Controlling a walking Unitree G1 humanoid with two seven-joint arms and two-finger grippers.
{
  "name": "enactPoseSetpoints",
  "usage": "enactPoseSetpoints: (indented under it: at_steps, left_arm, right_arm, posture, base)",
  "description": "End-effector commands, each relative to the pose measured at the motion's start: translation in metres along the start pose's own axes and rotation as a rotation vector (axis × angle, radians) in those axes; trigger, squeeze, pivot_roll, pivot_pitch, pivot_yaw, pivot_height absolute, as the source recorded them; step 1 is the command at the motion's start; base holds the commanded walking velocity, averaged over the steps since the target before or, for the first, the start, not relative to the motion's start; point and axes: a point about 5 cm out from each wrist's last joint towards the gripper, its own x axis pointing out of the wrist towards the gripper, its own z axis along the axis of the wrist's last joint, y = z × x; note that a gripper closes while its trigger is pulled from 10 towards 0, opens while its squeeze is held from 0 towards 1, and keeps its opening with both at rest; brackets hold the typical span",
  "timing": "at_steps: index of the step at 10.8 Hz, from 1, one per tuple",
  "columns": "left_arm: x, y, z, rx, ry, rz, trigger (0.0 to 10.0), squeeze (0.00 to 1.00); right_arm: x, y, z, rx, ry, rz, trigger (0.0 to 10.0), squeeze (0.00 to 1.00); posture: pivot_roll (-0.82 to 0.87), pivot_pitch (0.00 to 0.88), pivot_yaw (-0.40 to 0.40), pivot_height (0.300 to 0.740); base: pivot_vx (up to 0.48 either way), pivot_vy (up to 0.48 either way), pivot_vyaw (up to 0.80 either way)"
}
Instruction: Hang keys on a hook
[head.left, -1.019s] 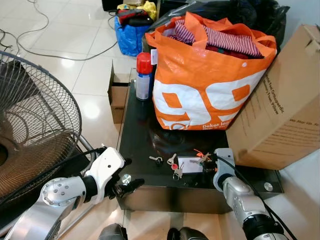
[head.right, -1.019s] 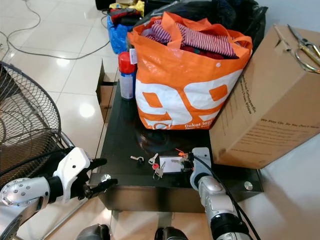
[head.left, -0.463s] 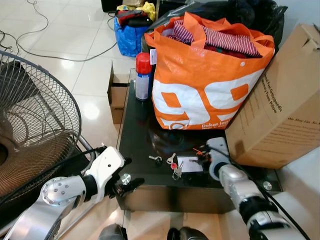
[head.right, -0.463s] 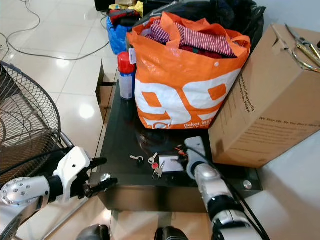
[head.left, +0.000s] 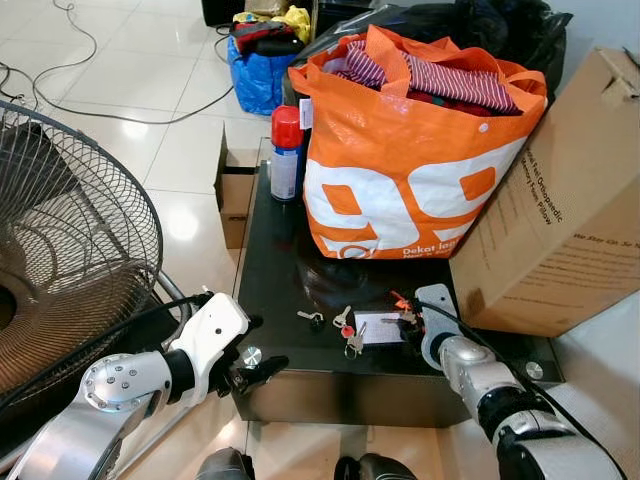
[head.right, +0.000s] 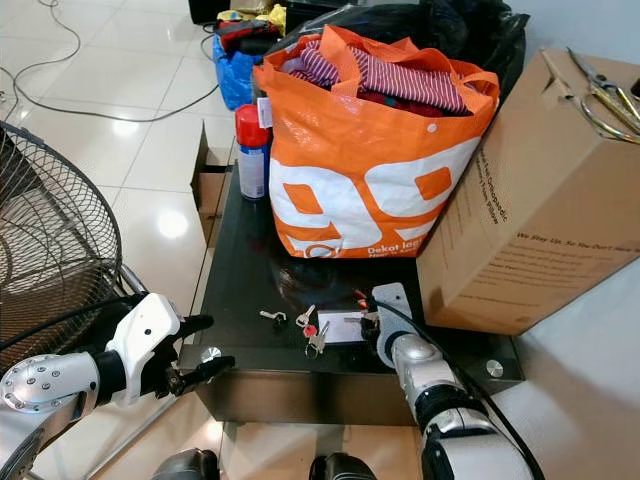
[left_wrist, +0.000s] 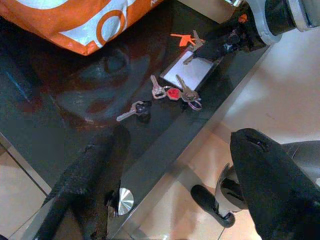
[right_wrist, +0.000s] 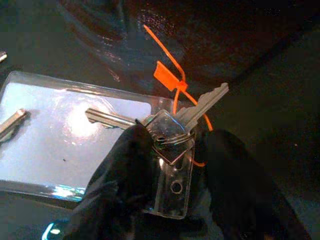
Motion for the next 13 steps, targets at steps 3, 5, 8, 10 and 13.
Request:
enactPoseSetpoints:
  at_steps: [3, 5, 8, 10, 13]
  left_arm:
    - [0.001, 0.001, 0.000, 0.010, 0.009, -0.003, 10.0, 0.00]
    - [0.001, 0.001, 0.000, 0.011, 0.009, -0.003, 10.0, 0.00]
    - [0.002, 0.001, 0.001, 0.013, 0.007, -0.004, 10.0, 0.00]
    - [0.003, 0.001, 0.000, 0.015, 0.007, -0.002, 10.0, 0.00]
    - [0.004, 0.006, 0.002, 0.021, -0.009, 0.022, 10.0, 0.00]
  right_arm:
    - [0.001, 0.003, -0.004, 0.023, 0.010, -0.004, 0.0, 0.00]
    - [0.001, 0.003, -0.007, 0.024, 0.017, -0.008, 0.0, 0.00]
    - [0.000, 0.001, -0.011, 0.030, 0.018, -0.035, 0.0, 0.00]
    - [-0.001, -0.003, -0.006, 0.038, -0.015, -0.039, 0.0, 0.00]
    - [-0.010, -0.007, 0.027, 0.064, -0.217, 0.109, 0.0, 0.00]
  posture:
    - [0.10, 0.129, -0.108, 0.740]
    - [0.10, 0.128, -0.108, 0.740]
    - [0.10, 0.128, -0.105, 0.740]
    - [0.09, 0.114, -0.109, 0.740]
    - [0.08, 0.081, -0.130, 0.740]
  base:
    - [0.000, 0.000, 0.00]
    - [0.000, 0.000, 0.00]
    - [0.000, 0.000, 0.00]
    - [0.000, 0.000, 0.00]
    - [0.000, 0.000, 0.00]
